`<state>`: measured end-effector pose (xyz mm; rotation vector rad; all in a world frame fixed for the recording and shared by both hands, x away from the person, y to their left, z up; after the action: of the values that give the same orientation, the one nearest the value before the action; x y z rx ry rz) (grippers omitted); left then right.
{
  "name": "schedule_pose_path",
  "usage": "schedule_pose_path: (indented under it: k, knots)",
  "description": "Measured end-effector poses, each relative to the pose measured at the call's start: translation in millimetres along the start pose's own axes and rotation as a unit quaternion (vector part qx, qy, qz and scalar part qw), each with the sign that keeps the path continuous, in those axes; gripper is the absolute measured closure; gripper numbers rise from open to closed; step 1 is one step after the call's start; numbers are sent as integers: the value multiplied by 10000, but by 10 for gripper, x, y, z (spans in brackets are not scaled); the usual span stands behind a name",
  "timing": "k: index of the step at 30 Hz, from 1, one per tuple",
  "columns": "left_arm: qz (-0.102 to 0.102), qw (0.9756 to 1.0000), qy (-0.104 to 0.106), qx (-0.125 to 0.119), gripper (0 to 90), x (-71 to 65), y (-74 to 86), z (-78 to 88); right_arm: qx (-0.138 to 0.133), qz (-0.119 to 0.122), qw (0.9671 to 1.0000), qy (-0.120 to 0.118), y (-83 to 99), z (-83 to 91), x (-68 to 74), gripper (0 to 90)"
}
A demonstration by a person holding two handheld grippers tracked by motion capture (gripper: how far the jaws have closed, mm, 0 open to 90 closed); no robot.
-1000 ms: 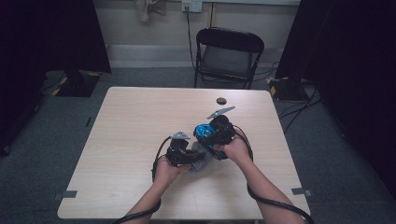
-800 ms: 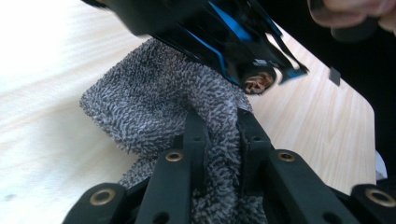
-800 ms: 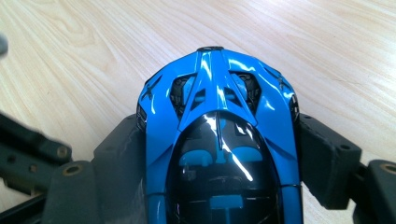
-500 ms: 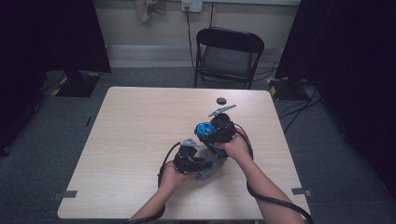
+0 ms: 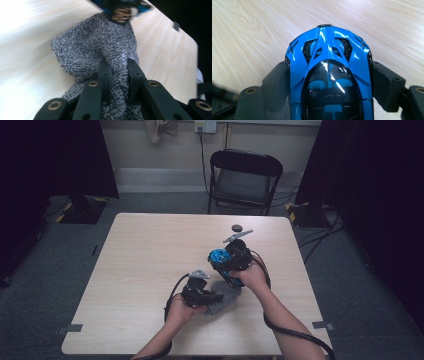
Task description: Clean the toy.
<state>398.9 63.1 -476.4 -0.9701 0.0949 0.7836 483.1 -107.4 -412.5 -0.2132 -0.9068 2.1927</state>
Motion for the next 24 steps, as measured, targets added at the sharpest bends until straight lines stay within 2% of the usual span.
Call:
schedule_pose_path:
  k: [5, 9, 13, 18, 24]
  knots:
    - [182, 9991, -342, -150, 770, 218, -32, 169, -30, 50, 10000, -46, 15, 32, 24, 245]
    - [310, 9971, -635, -295, 770, 380, -83, 290, -27, 113, 9999, -65, 50, 45, 61, 245]
    - [370, 9946, -866, -432, 770, 472, -157, 376, -4, 157, 9998, -118, 98, 39, 93, 245]
    - [453, 9927, -919, -631, 770, 522, -269, 442, 17, 187, 9997, -133, 161, 31, 135, 246]
    - [357, 9942, -775, -653, 769, 447, -339, 420, 12, 152, 9998, -118, 209, 27, 113, 245]
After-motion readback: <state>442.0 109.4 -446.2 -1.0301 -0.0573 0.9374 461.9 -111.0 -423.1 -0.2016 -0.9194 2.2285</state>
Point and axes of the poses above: each handheld gripper's, and its own axes: z roughly backward along the jaws, y roughly out of its underside, x roughly to its left, the point moved 1 cm from there along -z, roughly forward along the jaws
